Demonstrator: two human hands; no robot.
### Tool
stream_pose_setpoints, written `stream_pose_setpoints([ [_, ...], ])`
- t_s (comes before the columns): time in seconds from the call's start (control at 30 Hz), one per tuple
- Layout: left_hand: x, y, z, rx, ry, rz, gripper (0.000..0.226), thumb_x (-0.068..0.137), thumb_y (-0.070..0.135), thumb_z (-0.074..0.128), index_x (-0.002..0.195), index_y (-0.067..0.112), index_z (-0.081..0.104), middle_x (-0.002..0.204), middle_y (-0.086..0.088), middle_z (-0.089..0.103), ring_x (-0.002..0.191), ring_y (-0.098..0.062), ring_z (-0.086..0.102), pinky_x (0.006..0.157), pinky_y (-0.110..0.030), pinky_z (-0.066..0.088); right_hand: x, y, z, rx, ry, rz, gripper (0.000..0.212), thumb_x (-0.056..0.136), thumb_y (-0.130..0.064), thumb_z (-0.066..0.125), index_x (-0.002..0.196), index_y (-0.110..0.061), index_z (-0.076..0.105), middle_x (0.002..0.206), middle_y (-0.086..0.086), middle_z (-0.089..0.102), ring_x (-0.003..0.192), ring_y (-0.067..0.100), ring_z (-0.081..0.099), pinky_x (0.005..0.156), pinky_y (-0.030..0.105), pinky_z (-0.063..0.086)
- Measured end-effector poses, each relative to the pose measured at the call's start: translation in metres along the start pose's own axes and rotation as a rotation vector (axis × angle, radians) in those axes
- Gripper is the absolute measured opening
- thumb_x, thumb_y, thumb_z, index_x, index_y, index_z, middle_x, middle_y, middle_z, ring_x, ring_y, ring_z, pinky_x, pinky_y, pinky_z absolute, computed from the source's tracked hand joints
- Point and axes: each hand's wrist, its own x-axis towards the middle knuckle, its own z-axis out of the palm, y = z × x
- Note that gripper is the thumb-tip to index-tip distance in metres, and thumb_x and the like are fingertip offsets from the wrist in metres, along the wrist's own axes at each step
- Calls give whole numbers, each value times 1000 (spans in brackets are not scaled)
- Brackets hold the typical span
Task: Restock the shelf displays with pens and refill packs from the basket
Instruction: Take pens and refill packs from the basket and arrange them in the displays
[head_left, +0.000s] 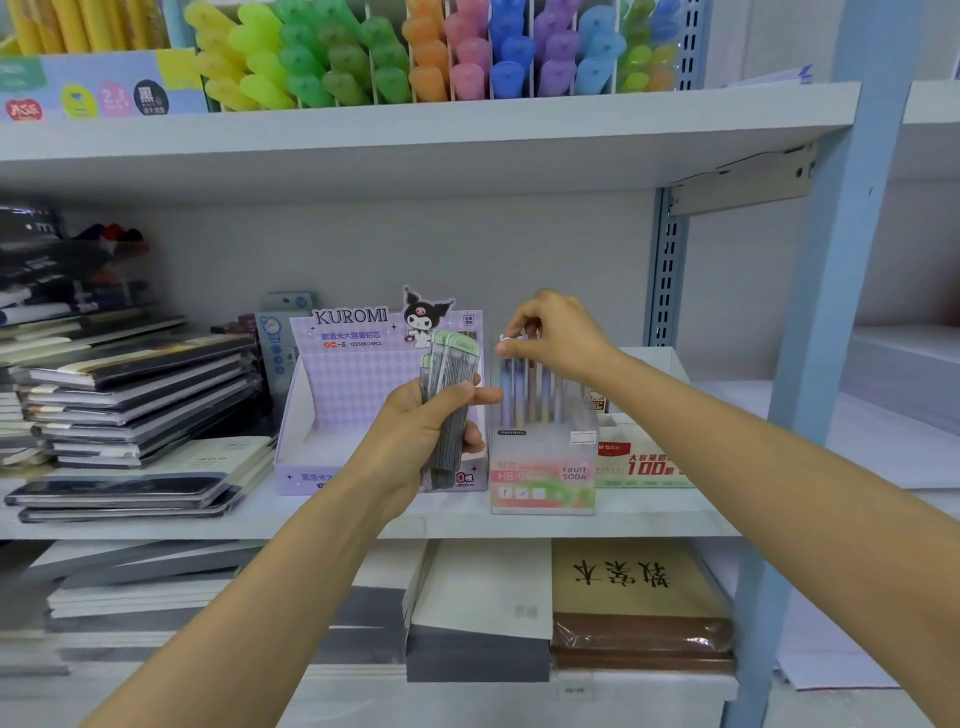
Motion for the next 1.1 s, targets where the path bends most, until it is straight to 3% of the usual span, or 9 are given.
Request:
stream_pose_setpoints([
  [0.1,-2,4,-1,24,25,-19,14,96,23,58,103,12,63,89,2,75,55,-12,61,57,-28,53,-4,-3,-11,83,19,-3,30,87,-34,70,110,-14,68,97,1,58,84,12,54,77,28,45],
  [0.2,-4,8,2,62,21,-11,12,92,28,64,94,15,64,84,2,75,58,-12,65,53,-27,51,-16,-15,-33,418,56,29,30,95,-33,58,115,-11,66,97,-1,65,83,10,59,75,25,47],
  [0.33,-4,12,20,33,-10,34,17,91,25,65,101,12,64,87,-4,75,59,-16,67,66,-32,55,-41,-26,-49,702,-294,11,26,92,-24,63,111,-7,67,85,-1,68,70,5,61,64,19,48],
  [0.5,-11,15,41,-89,-83,-53,27,95,31,56,107,8,65,90,-8,74,54,-17,62,53,-28,54,-56,-10,-69,740,-214,24,19,94,-19,61,104,-3,66,87,4,69,76,10,64,67,20,52],
  [0.7,-12,17,60,-112,-49,-120,22,100,24,46,108,12,63,77,-2,71,48,-14,54,50,-28,49,-61,35,-115,655,172,142,8,97,-23,58,97,-19,65,78,-3,66,65,4,59,63,21,48],
  [0.83,-12,12,74,-77,-52,-75,18,101,24,50,105,13,63,75,-3,65,48,-11,48,49,-26,49,-73,48,-117,594,138,204,13,95,-26,60,103,-18,66,72,-3,64,48,2,44,49,14,37],
  [0.9,-12,11,77,-86,-49,-89,18,100,24,50,107,12,62,73,-2,61,48,-11,46,49,-26,48,-74,48,-114,626,99,256,17,95,-23,61,105,-10,65,75,5,63,47,5,48,45,16,42],
  [1.0,-12,12,75,-124,-37,-127,21,100,26,49,107,11,62,69,-2,56,46,-12,43,45,-26,45,-75,48,-110,707,-20,342,24,93,-24,63,104,-4,64,87,11,68,64,10,62,62,19,54],
  [1.1,-13,13,70,-225,-87,-169,32,99,31,37,107,9,60,66,-2,52,48,-13,39,44,-26,41,-73,50,-107,683,0,353,26,90,-25,67,101,-2,62,88,12,70,69,15,64,66,21,55],
])
